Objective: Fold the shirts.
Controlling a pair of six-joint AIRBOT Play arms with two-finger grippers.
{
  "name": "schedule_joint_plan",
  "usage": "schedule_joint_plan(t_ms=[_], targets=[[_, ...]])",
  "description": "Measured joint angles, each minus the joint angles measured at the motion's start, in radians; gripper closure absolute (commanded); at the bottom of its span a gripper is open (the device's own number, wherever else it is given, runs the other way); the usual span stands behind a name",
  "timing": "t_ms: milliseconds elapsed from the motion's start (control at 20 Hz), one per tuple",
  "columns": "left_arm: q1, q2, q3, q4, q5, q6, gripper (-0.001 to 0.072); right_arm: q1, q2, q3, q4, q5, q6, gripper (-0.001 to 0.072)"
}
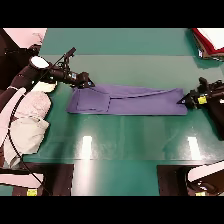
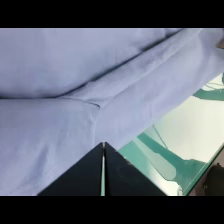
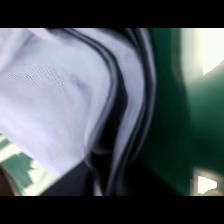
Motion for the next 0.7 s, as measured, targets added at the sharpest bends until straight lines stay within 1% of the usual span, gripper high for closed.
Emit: schedule_joint_plan(t_ms=[50, 200, 350, 550, 700], targets=[[-0.008, 0.0, 0.0, 0.007, 0.002, -0.003, 0.0683, 0.016, -0.003, 0.003, 0.001, -0.003, -0.006, 0.0689], [-0.059, -0.002, 0.0, 0.03, 0.033, -0.021, 0.0683, 0.044, 0.012, 0.006, -0.002, -0.004, -0.017, 0.0696], [-0.129, -0.026, 0.022, 0.045, 0.081, -0.031, 0.0683, 0.056, 0.085, 0.009, 0.01, 0.003, -0.012, 0.0698], [-0.226, -0.155, 0.171, 0.053, 0.087, -0.058, 0.0684, 0.071, 0.224, 0.04, 0.012, 0.026, 0.029, 0.0699], [-0.303, -0.293, 0.318, 0.056, 0.071, -0.092, 0.0683, 0.113, 0.299, 0.132, 0.013, 0.074, 0.072, 0.0699]])
